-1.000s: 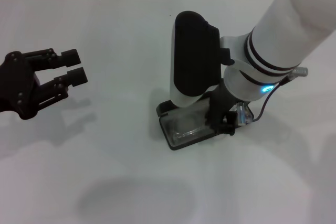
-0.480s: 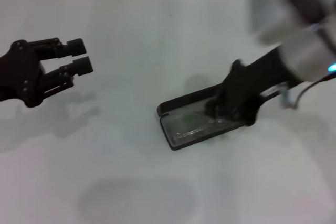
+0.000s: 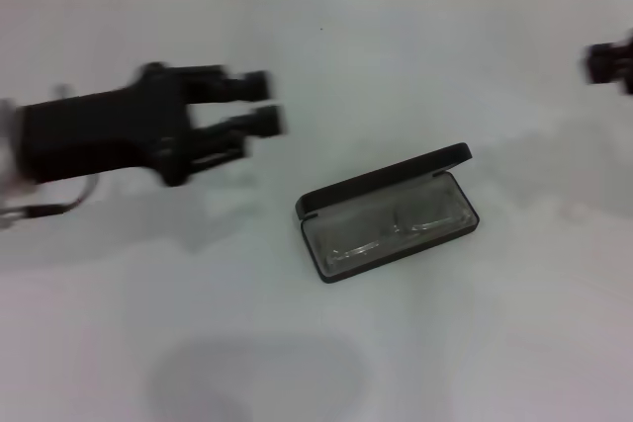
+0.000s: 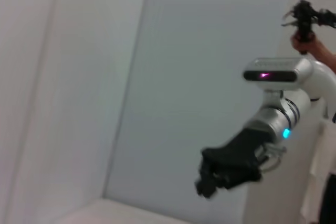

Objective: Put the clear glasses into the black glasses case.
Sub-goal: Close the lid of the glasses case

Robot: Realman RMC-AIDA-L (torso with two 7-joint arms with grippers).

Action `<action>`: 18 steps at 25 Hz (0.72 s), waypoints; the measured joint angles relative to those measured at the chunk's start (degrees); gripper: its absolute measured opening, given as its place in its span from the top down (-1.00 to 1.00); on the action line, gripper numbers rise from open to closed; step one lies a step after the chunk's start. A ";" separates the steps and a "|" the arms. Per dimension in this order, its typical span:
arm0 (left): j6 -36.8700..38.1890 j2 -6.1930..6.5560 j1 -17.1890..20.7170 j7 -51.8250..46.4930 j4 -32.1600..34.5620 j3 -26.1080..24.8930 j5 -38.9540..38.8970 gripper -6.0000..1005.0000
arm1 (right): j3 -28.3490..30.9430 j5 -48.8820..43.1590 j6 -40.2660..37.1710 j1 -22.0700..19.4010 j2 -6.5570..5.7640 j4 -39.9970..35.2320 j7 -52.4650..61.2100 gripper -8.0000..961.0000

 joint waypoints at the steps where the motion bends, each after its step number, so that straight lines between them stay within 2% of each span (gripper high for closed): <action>1: -0.94 -0.98 -1.59 -0.25 -0.04 0.06 1.85 0.29 | 2.07 -0.14 -0.08 -0.51 0.02 0.80 -0.63 0.83; 4: -4.95 -2.59 -5.56 -0.45 -1.60 1.42 5.00 0.29 | 9.16 -0.61 -1.12 -1.46 0.03 4.56 -2.58 0.84; 7: -12.16 -2.58 -10.17 0.24 -7.45 5.18 4.27 0.29 | 14.16 0.45 -1.76 -2.74 0.09 8.99 -6.74 0.84; 12: -22.79 -2.76 -16.27 2.06 -15.77 8.67 4.07 0.30 | 15.16 1.84 -0.30 -4.51 0.15 12.81 -10.55 0.84; 18: -28.69 -3.11 -19.05 2.94 -20.65 11.44 3.44 0.30 | 15.79 5.14 2.79 -5.85 0.12 14.78 -13.38 0.84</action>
